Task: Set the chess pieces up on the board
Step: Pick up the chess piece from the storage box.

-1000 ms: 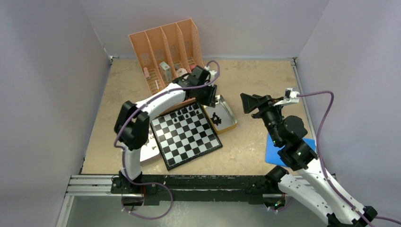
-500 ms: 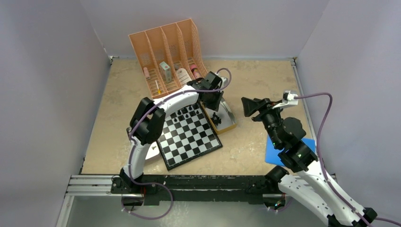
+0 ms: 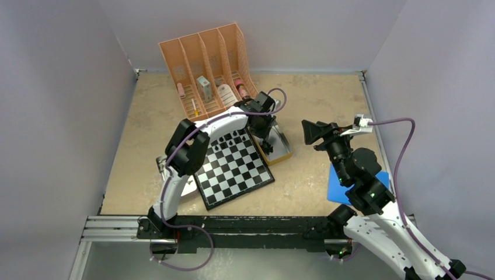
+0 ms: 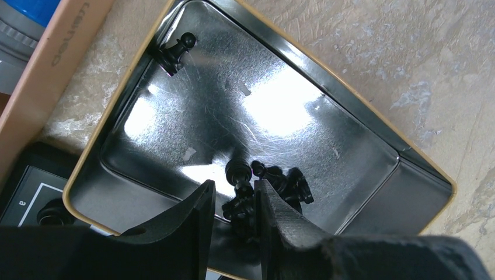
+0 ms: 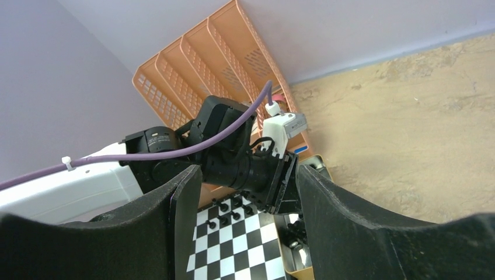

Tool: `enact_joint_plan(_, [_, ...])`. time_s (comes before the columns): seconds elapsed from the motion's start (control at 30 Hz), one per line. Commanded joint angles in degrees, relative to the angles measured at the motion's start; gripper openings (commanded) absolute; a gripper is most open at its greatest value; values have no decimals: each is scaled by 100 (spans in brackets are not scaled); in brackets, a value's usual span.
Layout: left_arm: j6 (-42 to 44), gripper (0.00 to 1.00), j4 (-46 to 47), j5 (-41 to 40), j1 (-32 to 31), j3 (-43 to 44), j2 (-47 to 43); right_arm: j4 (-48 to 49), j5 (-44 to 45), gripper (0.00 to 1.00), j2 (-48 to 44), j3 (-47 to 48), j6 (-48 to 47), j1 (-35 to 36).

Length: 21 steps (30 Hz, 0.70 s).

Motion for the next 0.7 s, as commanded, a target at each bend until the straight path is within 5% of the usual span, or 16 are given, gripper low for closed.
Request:
enact_joint_plan(0.0, [147,30,103,-29,-10,250,57,236,97,64,-36,-49,-71,-19])
enact_joint_plan(0.67, [103,6,212,93,-36,153,-352,359,-27,63,211,-126,-56,-22])
